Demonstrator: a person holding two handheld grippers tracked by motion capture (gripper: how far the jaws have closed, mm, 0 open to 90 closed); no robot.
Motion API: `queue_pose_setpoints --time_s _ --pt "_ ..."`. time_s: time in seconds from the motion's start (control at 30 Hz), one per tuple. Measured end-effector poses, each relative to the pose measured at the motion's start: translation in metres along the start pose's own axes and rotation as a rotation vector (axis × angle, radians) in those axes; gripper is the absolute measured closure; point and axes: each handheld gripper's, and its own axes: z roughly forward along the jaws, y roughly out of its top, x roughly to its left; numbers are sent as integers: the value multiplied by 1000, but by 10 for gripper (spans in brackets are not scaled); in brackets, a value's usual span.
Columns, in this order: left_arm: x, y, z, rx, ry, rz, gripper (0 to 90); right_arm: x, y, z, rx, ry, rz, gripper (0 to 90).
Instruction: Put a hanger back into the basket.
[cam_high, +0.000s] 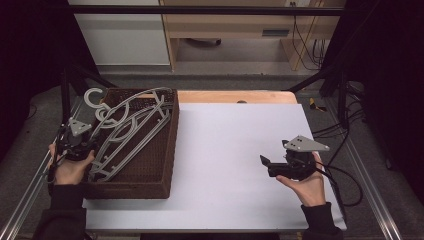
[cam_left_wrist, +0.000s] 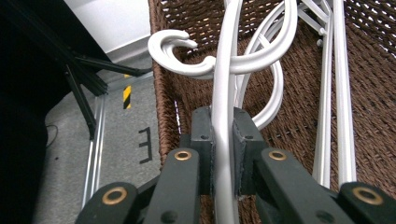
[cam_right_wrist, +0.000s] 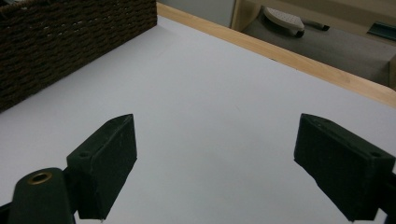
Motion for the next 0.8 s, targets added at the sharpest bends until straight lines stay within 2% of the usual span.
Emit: queue_pose_setpoints --time_s 0.07,0.2,0.3,0.37,0.4,0.43,0.47,0.5,0.57,0.63,0.7,0.8 --pt "-2 0 3 18 -16 13 814 0 0 -1 0 0 2 132" --pt "-9 2 11 79 -16 45 811 0 0 -1 -1 0 6 131" --pt "-9 3 16 129 -45 52 803 0 0 -1 -2 -2 6 131" --pt "-7 4 18 144 -77 40 738 -1 1 0 -3 -1 2 130" --pt "-8 4 21 162 -92 33 669 0 1 0 -2 -1 7 129" --pt "-8 4 21 173 -85 53 604 0 1 0 -3 0 8 129" --pt "-8 4 20 164 -87 54 570 0 1 -1 -3 -1 9 129" --pt "-8 5 17 140 -93 52 535 -1 0 -1 -6 -3 4 128" --pt "-6 5 9 84 -107 13 453 -1 0 -2 -4 -3 8 126" --pt "-5 5 -5 -16 -121 -26 391 -2 0 -2 -16 -3 11 126" --pt "-4 4 -16 -90 -133 -49 345 -4 -1 -3 -22 -8 19 125" --pt "-6 1 -32 -216 -193 -112 280 -6 -3 -5 -33 -14 32 119"
